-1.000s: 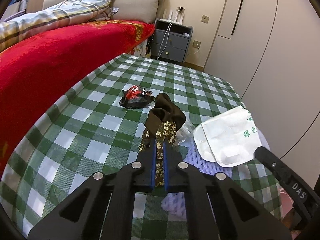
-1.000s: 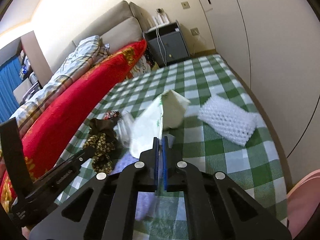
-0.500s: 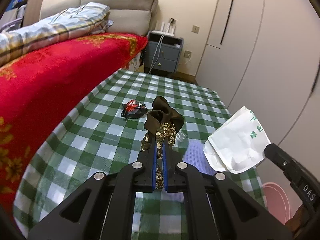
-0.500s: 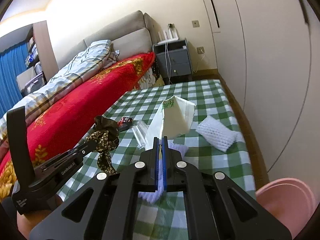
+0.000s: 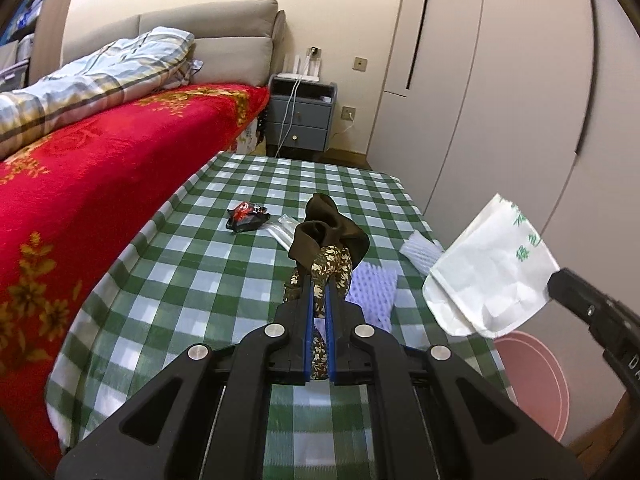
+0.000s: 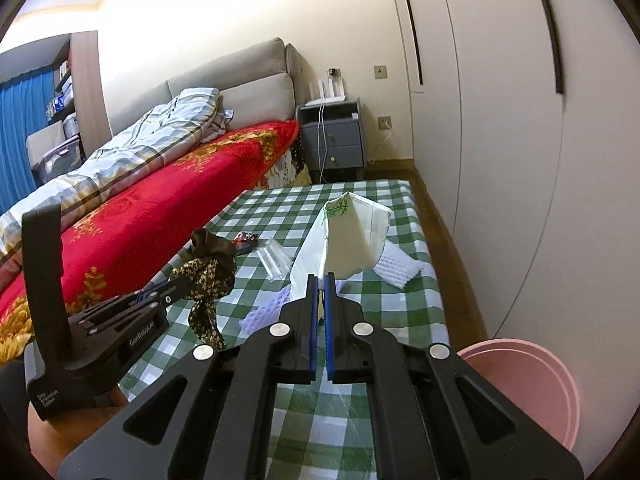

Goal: Collect trash
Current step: 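Lift both items, carry them over the pink bucket and open both tools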

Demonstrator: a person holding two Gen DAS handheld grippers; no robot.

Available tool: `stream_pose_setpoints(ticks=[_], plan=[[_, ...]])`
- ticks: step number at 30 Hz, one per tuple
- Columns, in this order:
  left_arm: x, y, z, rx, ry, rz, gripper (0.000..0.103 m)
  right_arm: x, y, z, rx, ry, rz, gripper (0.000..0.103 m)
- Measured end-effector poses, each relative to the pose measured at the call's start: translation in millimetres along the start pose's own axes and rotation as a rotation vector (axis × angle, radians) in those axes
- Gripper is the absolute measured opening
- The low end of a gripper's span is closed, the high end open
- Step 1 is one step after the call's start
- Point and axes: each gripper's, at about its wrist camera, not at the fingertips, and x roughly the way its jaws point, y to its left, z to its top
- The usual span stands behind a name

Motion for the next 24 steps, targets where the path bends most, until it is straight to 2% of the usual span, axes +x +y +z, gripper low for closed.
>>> stream_pose_setpoints(ticks=[24], plan=[[-36.5,-33.9,-26.4,0.074,-0.004,-0.099,0.005,-61.7,3.4,-14.5,-0.040,-0.012,-0.095,0.003]])
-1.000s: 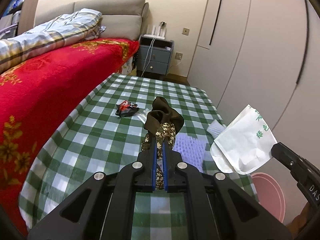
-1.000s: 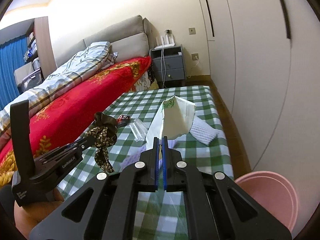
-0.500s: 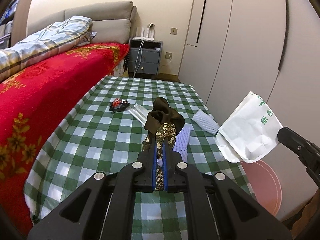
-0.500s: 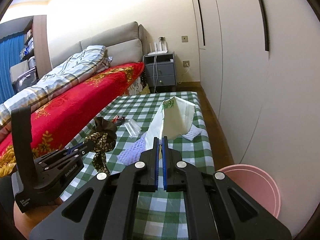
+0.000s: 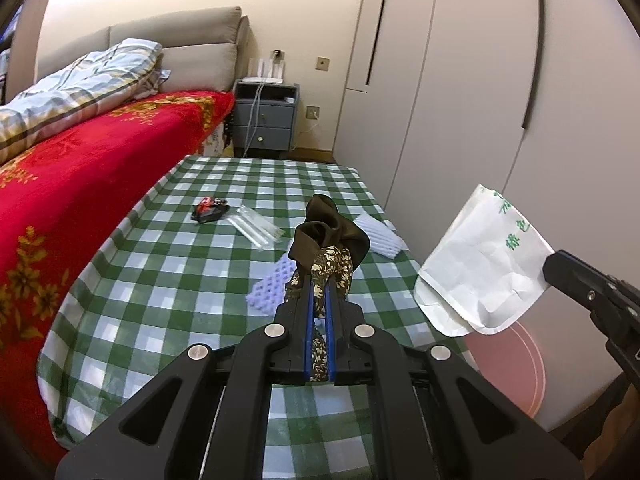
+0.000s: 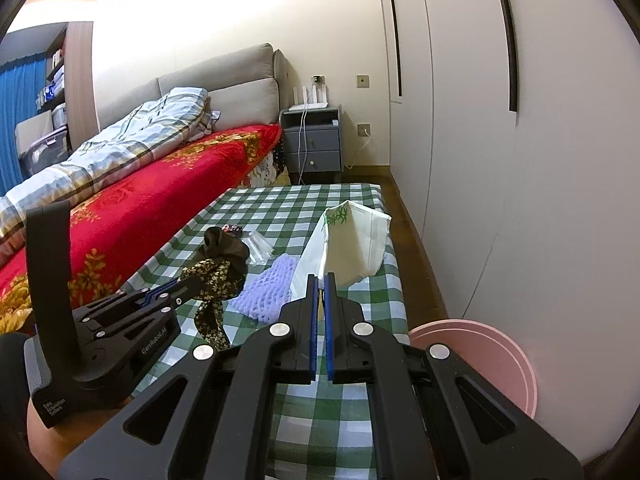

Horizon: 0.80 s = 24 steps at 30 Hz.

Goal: Collect trash
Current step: 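Lift both items, carry them over the pink bucket and open both tools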

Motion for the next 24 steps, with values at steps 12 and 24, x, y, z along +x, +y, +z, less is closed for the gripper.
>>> stream_pose_setpoints(ticks=[12,24], plan=[[3.0,-10.6,-2.9,0.011,0.005,-0.042,0.005,-11.4,-10.9,-2.1,0.005,-0.001,-0.055,0.003],[12.2,-27.4,-7.1,0.028,0.020,-0.075,0.005,-9.0,-20.6,-3.0,0.037,0.008,-0.111,0.003]])
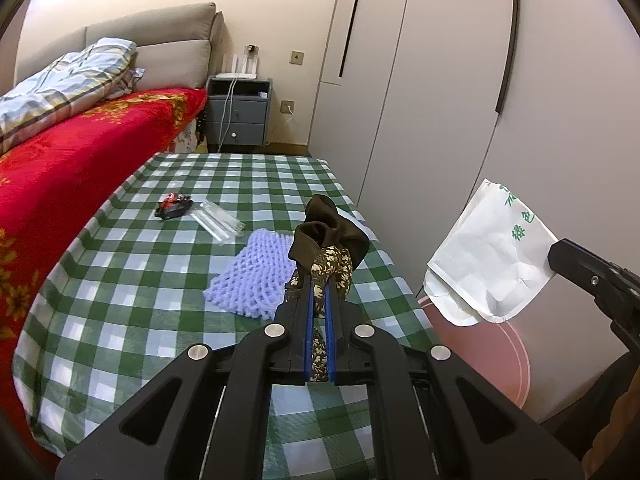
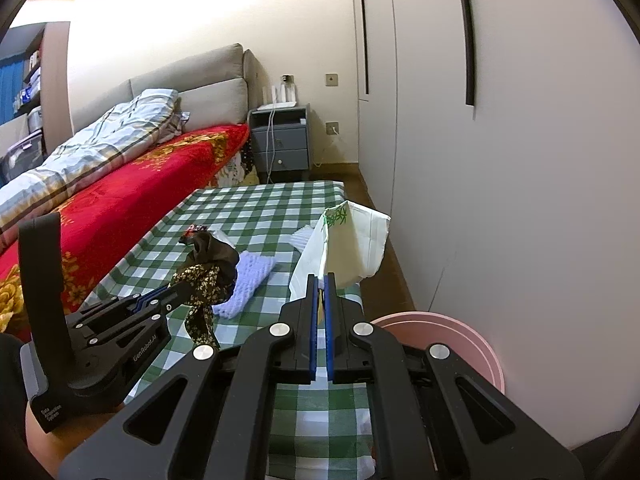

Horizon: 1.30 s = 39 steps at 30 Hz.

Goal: Collect trash
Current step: 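Lift both items, carry them over the pink bucket and open both tools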

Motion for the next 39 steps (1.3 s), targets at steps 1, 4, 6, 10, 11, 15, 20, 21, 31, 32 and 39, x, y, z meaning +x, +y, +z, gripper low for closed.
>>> stream_pose_setpoints(ticks=[1,4,6,10,11,15,20,21,31,32,39], plan=[[1.5,-1.8,-0.2,0.001,0.002,-0.005,0.005,0.5,-1.3,-0.4,0.003,0.001,-0.003,0.003],[4.6,-5.8,-0.4,0.005,0.005,-0.014,0.005,2.4,-6.4,-1.6,0.020,0.008,-0.010,0.003],[7.3,-10.0,-0.3,0.009,0.006,-0.021,0.005,3.4,-9.3,-2.3,0.027,0.011,-0.021,0.003],[12.6,-15.9,0.0,0.009,0.012,-0.036,0.005,5.3,-17.5,-3.8,0.044,0.020,-0.042,0.003],[14.2,-17.8,-0.2,0.009,0.014,-0.042,0.005,6.2,-18.8,-4.0,0.047,0.024,-0.049,0.003],[20.5,-26.2,-1.0,0.016,0.020,-0.056,0.005,9.1,-26.8,-5.7,0.061,0.034,-0.077,0.003],[26.9,-40.0,-2.1,0.047,0.023,-0.064,0.005,8.9,-37.6,-7.4,0.085,0.038,-0.109,0.003],[27.9,-42.5,-2.2,0.053,0.024,-0.067,0.005,10.2,-39.6,-8.1,0.091,0.041,-0.116,0.003],[46.7,-66.8,-9.2,0.082,0.053,-0.132,0.005,19.7,-65.5,-15.7,0.163,0.082,-0.198,0.003],[48.9,-68.8,-9.9,0.082,0.057,-0.138,0.005,21.4,-68.2,-16.9,0.172,0.089,-0.205,0.003],[66.5,-88.0,-10.9,0.096,0.071,-0.197,0.005,33.4,-83.5,-27.7,0.199,0.127,-0.269,0.003]])
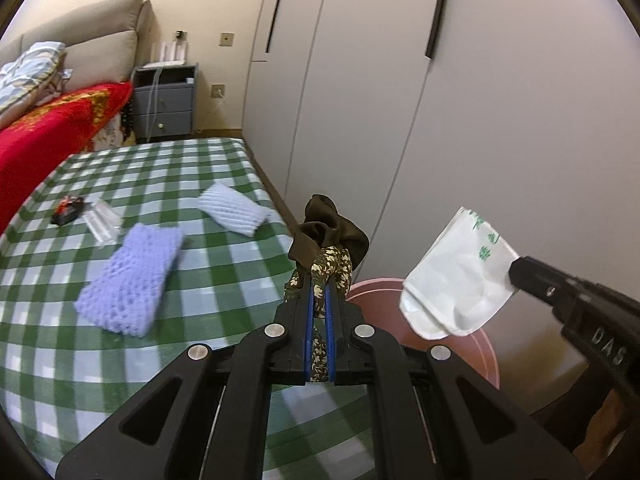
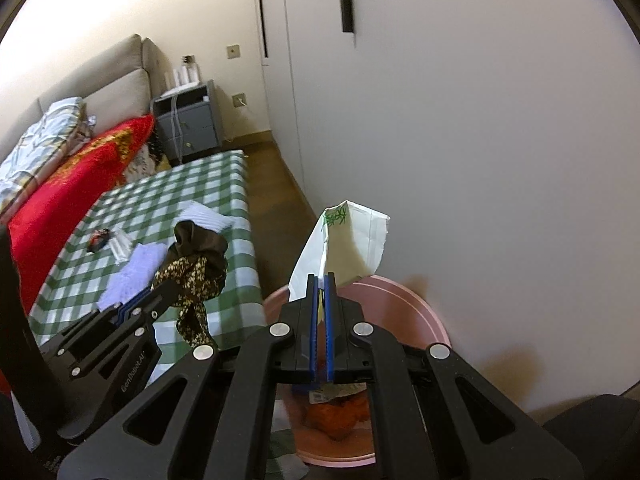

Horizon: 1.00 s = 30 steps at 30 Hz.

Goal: Collect trash
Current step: 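Lift both items, carry them over the pink bucket and open both tools, then move both tools back over the table toward the foam nets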

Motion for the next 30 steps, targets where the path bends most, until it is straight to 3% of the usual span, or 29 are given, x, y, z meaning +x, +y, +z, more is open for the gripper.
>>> stream_pose_setpoints(ticks=[10,16,20,25,30], plan=[[33.9,-30.1,-1.7,0.060,0.042,-0.081,0.005,13.0,-17.0,-3.9,0.027,0.035,-0.091,0.003],[50.5,-30.0,-4.3,0.027,0.088,-0.110,0.005,17.5,-25.5,-3.7,0.057,0.051,-0.129,0.004],[60.9,-24.5,-7.0,-0.026,0.128,-0.137,0.013,19.1,-31.3,-4.0,0.082,0.065,-0.144,0.009],[59.4,-16.3,-7.3,-0.060,0.133,-0.130,0.015,16.1,-32.7,-4.6,0.092,0.055,-0.150,0.027],[46.9,-13.0,-6.1,-0.055,0.117,-0.120,0.015,13.9,-29.3,-5.8,0.088,0.043,-0.142,0.027]])
